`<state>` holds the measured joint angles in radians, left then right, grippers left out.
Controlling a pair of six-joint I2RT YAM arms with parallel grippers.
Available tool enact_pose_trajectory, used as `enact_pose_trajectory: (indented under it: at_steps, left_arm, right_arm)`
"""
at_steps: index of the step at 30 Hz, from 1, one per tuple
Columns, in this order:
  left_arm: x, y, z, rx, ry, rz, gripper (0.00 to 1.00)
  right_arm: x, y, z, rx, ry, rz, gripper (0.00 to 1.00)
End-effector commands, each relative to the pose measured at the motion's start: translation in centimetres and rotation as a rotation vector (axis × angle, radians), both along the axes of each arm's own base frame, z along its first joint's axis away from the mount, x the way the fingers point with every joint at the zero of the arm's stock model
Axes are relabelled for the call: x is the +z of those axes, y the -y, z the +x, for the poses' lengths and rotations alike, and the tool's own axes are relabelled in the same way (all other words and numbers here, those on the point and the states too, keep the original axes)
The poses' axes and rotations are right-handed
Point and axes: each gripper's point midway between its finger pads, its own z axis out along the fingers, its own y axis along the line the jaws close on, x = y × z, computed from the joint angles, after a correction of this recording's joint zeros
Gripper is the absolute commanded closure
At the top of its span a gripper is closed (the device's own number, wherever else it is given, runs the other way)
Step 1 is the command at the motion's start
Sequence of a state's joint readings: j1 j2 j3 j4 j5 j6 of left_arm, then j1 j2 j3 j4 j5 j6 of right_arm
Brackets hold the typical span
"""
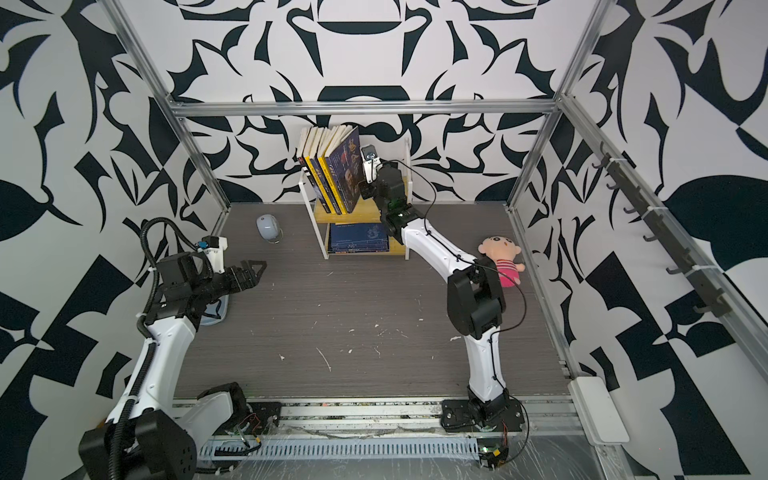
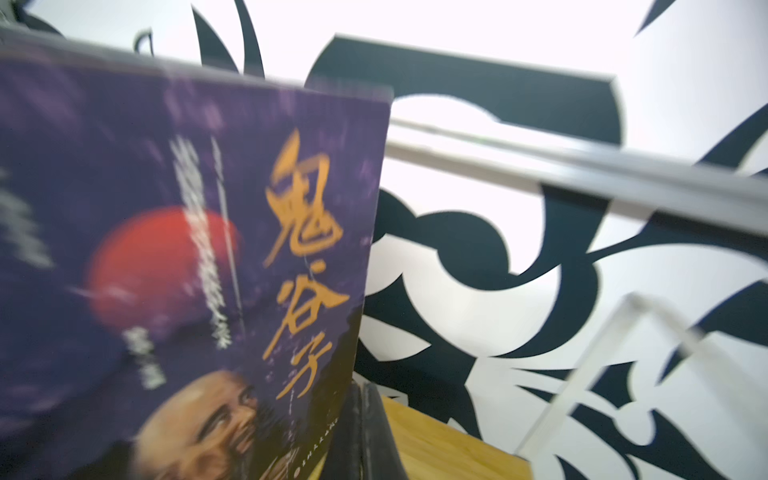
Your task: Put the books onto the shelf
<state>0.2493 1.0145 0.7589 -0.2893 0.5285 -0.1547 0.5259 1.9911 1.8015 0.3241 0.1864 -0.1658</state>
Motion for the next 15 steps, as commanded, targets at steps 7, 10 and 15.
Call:
enact_pose_trajectory:
  at_steps: [7,10,15]
  left_arm:
    - [1.0,-0.9,1.1,0.022,0.026,0.102,0.00]
    - [1.2,-1.2,2.2,0.007,0.050,0.162,0.00]
    - [0.8,-2.3,4.2,0.019,0.135,0.248,0.00]
  right_arm:
    - [8.6,3.0,-7.7,-0.006,0.114,0.053,0.77]
    - [9.2,4.7,-10.6,-0.005,0.110,0.031,0.45]
    - [7.9,8.4,-15.2,-0.040,0.076,0.026,0.01]
